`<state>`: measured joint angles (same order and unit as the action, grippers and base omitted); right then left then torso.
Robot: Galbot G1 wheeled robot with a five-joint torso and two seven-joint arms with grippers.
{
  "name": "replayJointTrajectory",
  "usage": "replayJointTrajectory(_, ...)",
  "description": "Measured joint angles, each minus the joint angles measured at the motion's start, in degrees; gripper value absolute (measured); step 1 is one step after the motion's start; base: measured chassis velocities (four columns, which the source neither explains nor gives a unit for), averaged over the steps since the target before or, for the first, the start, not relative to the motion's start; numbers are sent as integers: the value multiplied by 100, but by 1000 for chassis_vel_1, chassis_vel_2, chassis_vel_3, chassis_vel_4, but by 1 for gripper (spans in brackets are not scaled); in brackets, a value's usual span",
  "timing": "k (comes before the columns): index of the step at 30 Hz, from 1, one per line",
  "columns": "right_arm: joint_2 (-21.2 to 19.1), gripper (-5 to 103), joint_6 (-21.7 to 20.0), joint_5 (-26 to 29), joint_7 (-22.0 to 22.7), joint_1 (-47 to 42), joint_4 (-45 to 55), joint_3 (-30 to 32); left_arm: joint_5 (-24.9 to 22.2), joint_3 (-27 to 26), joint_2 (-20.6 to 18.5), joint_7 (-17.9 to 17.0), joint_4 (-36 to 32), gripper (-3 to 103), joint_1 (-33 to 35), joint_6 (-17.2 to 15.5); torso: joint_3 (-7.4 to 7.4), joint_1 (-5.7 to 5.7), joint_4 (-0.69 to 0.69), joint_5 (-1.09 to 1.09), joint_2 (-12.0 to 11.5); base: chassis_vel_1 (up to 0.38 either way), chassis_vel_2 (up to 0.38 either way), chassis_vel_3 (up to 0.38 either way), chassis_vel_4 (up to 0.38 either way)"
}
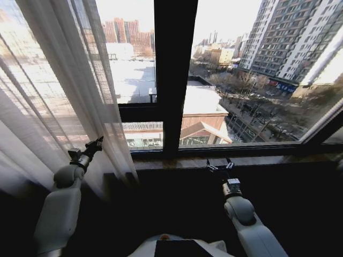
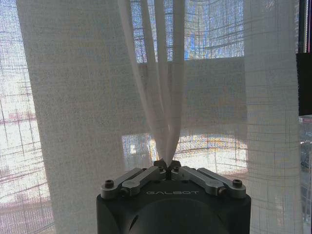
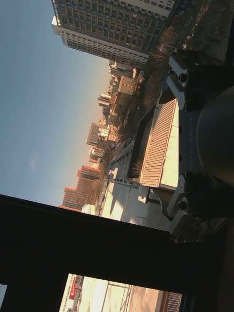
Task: Open the curtains by pulling them apart, changing their state from closed to fully open.
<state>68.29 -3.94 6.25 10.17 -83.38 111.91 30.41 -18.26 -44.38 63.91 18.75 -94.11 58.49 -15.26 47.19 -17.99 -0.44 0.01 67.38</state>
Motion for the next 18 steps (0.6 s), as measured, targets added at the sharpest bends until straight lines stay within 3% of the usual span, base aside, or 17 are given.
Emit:
replayJointTrajectory(10,19,100,34,-30,0,-12,-19,-27,-28,-101,-31,-5,-103,0,135,15,0,0,0,1,0,63,56,-53,-62)
replayJointTrajectory(18,24,100,74,-33,-1,-47,-16,-30,-45,-146,-42,-12,-245,0,232,19,0,0,0,0,0,213,209,-229,-219)
